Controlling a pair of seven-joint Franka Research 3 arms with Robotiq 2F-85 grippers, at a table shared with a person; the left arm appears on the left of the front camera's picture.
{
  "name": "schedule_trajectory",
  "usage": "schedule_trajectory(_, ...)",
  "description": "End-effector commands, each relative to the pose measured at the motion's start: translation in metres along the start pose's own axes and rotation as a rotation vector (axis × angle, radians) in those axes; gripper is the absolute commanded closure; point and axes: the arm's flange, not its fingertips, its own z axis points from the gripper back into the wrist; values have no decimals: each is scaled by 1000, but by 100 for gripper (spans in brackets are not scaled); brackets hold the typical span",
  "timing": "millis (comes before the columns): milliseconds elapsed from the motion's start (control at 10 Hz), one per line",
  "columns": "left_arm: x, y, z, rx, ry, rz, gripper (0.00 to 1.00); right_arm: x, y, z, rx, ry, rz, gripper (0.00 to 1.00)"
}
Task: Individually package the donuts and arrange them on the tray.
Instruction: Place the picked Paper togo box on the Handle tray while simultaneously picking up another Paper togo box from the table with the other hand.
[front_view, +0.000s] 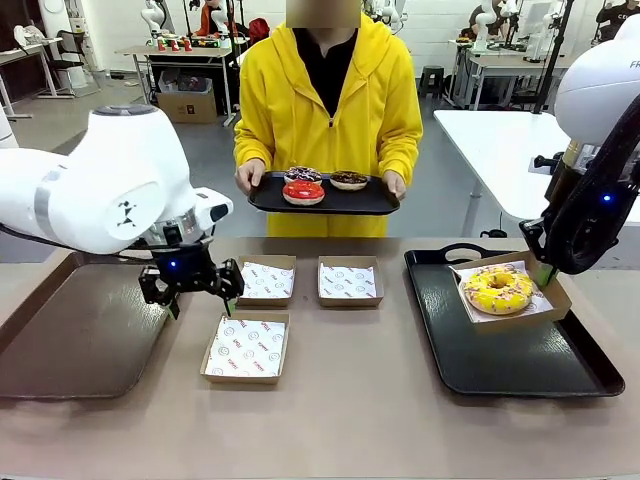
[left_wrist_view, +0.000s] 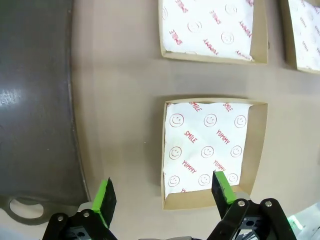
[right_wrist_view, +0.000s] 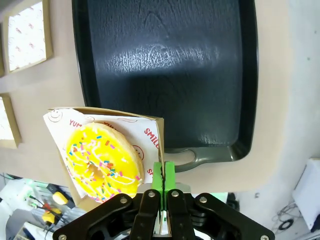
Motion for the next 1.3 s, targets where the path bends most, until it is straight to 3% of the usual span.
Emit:
schedule_trajectory(0, 3, 5, 9, -10, -15, 19, 0, 2, 1, 1, 3, 4, 5, 99)
schedule_trajectory(800, 5, 8, 7, -10, -11, 19, 0, 0, 0, 0, 0, 0, 0, 99)
schedule_trajectory(900, 6, 0, -3, 11, -25, 73, 0, -2, -2, -11, -2, 19, 6, 99)
schedule_trajectory(1200, 10, -6, -30, -10, 35, 62, 0, -6, -8, -35, 27, -21, -16, 99)
